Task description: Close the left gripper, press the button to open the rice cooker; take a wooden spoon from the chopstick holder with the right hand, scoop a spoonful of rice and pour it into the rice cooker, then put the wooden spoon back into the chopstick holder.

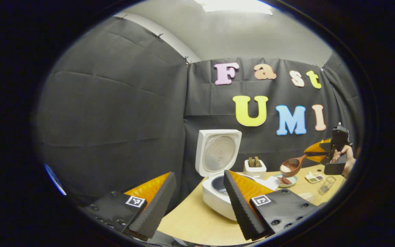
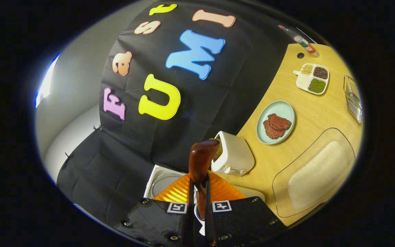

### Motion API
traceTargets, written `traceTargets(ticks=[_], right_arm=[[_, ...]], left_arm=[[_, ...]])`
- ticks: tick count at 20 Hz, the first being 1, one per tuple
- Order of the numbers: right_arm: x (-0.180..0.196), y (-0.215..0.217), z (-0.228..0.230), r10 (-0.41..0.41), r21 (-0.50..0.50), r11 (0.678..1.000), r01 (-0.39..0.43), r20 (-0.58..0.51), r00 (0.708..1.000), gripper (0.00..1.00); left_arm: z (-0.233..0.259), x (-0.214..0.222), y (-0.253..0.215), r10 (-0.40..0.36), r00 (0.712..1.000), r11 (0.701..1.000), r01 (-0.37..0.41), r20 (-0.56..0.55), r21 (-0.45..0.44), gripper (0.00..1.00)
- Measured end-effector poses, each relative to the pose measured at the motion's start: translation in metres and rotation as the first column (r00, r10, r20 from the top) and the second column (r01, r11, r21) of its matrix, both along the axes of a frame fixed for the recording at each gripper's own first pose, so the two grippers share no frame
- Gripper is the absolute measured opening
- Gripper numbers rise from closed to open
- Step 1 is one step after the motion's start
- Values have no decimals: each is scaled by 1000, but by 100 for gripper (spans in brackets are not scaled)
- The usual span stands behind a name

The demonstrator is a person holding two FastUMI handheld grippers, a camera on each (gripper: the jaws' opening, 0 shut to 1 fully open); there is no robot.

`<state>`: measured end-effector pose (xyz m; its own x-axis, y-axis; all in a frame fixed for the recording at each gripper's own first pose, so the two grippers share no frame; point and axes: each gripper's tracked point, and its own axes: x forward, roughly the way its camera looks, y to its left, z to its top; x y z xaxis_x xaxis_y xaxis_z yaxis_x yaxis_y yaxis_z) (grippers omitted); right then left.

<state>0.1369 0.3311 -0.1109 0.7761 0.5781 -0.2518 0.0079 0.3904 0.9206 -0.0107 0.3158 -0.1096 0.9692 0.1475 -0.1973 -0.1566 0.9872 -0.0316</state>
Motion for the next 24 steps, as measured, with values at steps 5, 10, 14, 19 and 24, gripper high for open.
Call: traceTargets(ticks=[5, 10, 14, 19, 24], right_arm=[[10, 42, 7, 47, -32, 998, -46, 26, 999, 12], [14, 91, 4, 112, -114, 988, -103, 73, 991, 12], [17, 131, -3, 166, -165, 975, -150, 86, 982, 12], [20, 179, -19, 252, -289, 934, -210, 117, 960, 12], [14, 216, -44, 386, -512, 820, -255, 167, 907, 12]], left_arm=[[-1, -19, 23, 65, 998, 998, -64, -15, 17, 97], [-7, -37, 39, 116, 993, 993, -115, -26, 20, 97], [-13, -48, 52, 156, 987, 988, -155, -44, 29, 96], [-17, -71, 73, 216, 974, 976, -214, -65, 40, 98], [-20, -84, 87, 267, 960, 964, -265, -82, 31, 96]])
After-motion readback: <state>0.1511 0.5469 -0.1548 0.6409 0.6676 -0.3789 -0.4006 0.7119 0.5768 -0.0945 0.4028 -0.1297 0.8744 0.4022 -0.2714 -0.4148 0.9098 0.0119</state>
